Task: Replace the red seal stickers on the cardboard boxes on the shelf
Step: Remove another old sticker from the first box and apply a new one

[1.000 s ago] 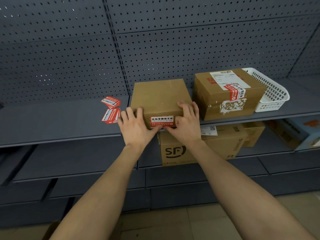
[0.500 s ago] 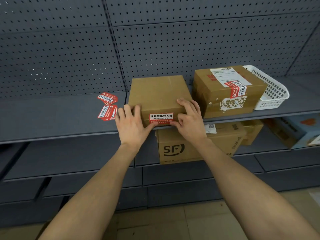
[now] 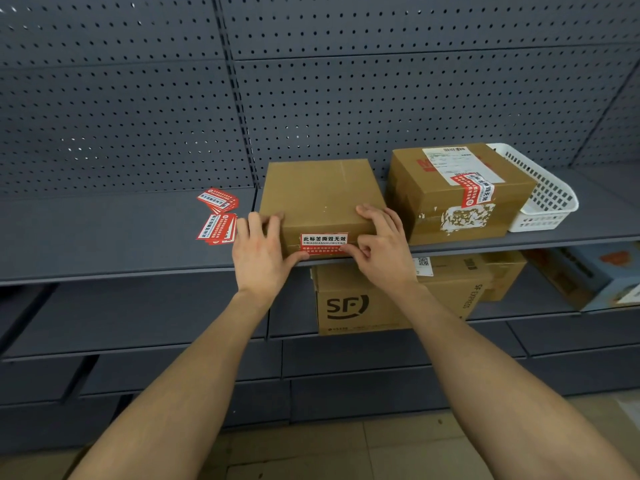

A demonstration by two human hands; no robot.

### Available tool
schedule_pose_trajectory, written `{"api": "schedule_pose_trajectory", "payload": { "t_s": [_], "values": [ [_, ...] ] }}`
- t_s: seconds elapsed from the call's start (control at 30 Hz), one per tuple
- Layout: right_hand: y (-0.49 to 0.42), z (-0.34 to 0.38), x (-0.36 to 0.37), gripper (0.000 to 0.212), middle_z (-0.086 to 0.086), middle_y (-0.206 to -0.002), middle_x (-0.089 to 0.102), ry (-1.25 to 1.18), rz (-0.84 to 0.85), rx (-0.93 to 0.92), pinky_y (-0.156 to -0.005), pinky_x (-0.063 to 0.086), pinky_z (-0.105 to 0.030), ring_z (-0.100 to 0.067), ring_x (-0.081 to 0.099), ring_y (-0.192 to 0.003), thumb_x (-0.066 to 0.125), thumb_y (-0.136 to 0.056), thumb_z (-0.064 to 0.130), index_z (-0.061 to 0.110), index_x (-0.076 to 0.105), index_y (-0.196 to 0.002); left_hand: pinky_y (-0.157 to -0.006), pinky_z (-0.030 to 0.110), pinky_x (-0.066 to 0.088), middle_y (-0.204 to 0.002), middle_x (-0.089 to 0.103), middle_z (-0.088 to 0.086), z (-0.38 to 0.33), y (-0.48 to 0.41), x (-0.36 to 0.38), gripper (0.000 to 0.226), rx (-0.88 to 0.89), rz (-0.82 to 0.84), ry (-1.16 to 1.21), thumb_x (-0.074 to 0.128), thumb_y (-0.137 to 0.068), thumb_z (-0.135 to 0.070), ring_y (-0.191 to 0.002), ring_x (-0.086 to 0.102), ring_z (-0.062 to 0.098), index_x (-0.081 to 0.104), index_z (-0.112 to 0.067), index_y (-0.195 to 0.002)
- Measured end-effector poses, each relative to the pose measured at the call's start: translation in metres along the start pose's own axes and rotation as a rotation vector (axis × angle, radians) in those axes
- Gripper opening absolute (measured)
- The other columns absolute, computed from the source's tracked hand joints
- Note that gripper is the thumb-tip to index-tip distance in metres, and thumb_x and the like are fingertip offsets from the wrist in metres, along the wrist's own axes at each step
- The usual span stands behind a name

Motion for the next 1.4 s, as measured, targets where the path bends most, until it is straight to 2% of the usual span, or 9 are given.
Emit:
{"api": "schedule_pose_trajectory", "payload": {
  "t_s": [0.17, 0.3, 0.53, 0.63, 0.77, 0.9, 1.07, 1.33, 1.4],
  "values": [
    [-0.001, -0.002, 0.0, 0.043, -0.001, -0.156, 0.054, -0.055, 0.001, 0.033, -0.128, 0.026, -0.037, -0.023, 0.036, -0.153, 0.081, -0.089, 0.038, 0.023, 0.058, -0.057, -0.088, 0.04, 0.054, -0.121, 0.044, 0.004, 0.007, -0.002, -0.005, 0.084, 0.02, -0.027, 0.069, 0.068, -0.083, -0.082, -0.115, 0.046, 0.026, 0.057, -0.026, -0.144],
    [-0.002, -0.001, -0.002, 0.048, 0.0, -0.155, 0.055, -0.078, 0.005, 0.05, -0.125, 0.035, -0.047, -0.023, 0.037, -0.152, 0.081, -0.089, 0.037, 0.029, 0.047, -0.057, -0.088, 0.039, 0.053, -0.118, 0.045, 0.003, 0.009, -0.003, -0.006, 0.072, 0.019, -0.052, 0.115, 0.067, -0.088, -0.077, -0.113, 0.046, 0.026, 0.062, -0.026, -0.139],
    [-0.004, -0.002, 0.001, 0.059, 0.005, -0.151, 0.055, -0.11, -0.013, 0.128, -0.121, 0.039, -0.048, -0.019, 0.037, -0.151, 0.082, -0.09, 0.037, 0.036, 0.036, -0.054, -0.095, 0.04, 0.051, -0.12, 0.043, 0.002, 0.009, -0.001, -0.002, 0.072, -0.006, -0.048, 0.139, 0.068, -0.087, -0.076, -0.116, 0.044, 0.025, 0.06, -0.029, -0.14],
    [-0.004, -0.005, 0.002, 0.056, 0.005, -0.15, 0.055, -0.108, -0.007, 0.145, -0.122, 0.038, -0.048, -0.019, 0.037, -0.15, 0.082, -0.091, 0.036, 0.03, 0.041, -0.053, -0.095, 0.042, 0.052, -0.12, 0.044, 0.003, 0.009, -0.002, -0.001, 0.072, -0.007, -0.044, 0.157, 0.071, -0.085, -0.075, -0.116, 0.045, 0.026, 0.06, -0.028, -0.139],
    [-0.003, -0.005, 0.004, 0.063, 0.004, -0.147, 0.057, -0.126, -0.037, 0.133, -0.125, 0.033, -0.044, -0.021, 0.039, -0.15, 0.081, -0.092, 0.04, 0.038, 0.031, -0.053, -0.096, 0.042, 0.052, -0.12, 0.042, 0.002, 0.01, -0.001, -0.001, 0.07, -0.019, -0.046, 0.176, 0.065, -0.088, -0.078, -0.117, 0.044, 0.025, 0.06, -0.028, -0.137],
    [-0.005, -0.008, 0.004, 0.057, 0.006, -0.144, 0.058, -0.163, -0.059, 0.174, -0.123, 0.033, -0.039, -0.018, 0.041, -0.146, 0.078, -0.094, 0.045, 0.034, 0.039, -0.054, -0.094, 0.042, 0.053, -0.119, 0.043, 0.001, 0.009, -0.002, -0.001, 0.066, -0.037, -0.05, 0.174, 0.059, -0.092, -0.078, -0.115, 0.044, 0.023, 0.061, -0.029, -0.136],
    [-0.007, -0.013, 0.002, 0.051, 0.005, -0.137, 0.063, -0.176, -0.08, 0.15, -0.122, 0.036, -0.045, -0.018, 0.05, -0.14, 0.079, -0.09, 0.044, 0.027, 0.044, -0.058, -0.093, 0.039, 0.052, -0.118, 0.041, 0.0, 0.011, -0.004, 0.001, 0.064, -0.05, -0.029, 0.195, 0.062, -0.091, -0.077, -0.116, 0.043, 0.022, 0.062, -0.031, -0.134],
    [-0.007, -0.012, 0.003, 0.055, 0.005, -0.136, 0.062, -0.196, -0.081, 0.165, -0.122, 0.036, -0.046, -0.02, 0.049, -0.141, 0.081, -0.089, 0.042, 0.038, 0.035, -0.058, -0.095, 0.04, 0.052, -0.117, 0.04, -0.002, 0.011, -0.007, 0.0, 0.063, -0.06, -0.005, 0.2, 0.064, -0.089, -0.078, -0.116, 0.042, 0.021, 0.062, -0.033, -0.133],
    [-0.008, -0.013, 0.004, 0.051, 0.006, -0.135, 0.063, -0.199, -0.067, 0.182, -0.122, 0.037, -0.048, -0.019, 0.049, -0.14, 0.08, -0.088, 0.043, 0.032, 0.041, -0.058, -0.096, 0.04, 0.052, -0.117, 0.04, -0.002, 0.011, -0.008, -0.001, 0.063, -0.075, -0.003, 0.218, 0.067, -0.087, -0.078, -0.116, 0.042, 0.021, 0.063, -0.033, -0.132]
  ]
}}
Point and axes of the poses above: each hand's wrist, its own y-axis away from the middle knuckle, its own x-axis out of the palm, z = x × y, the point moved 8 cm from there along -y, towards the middle knuckle
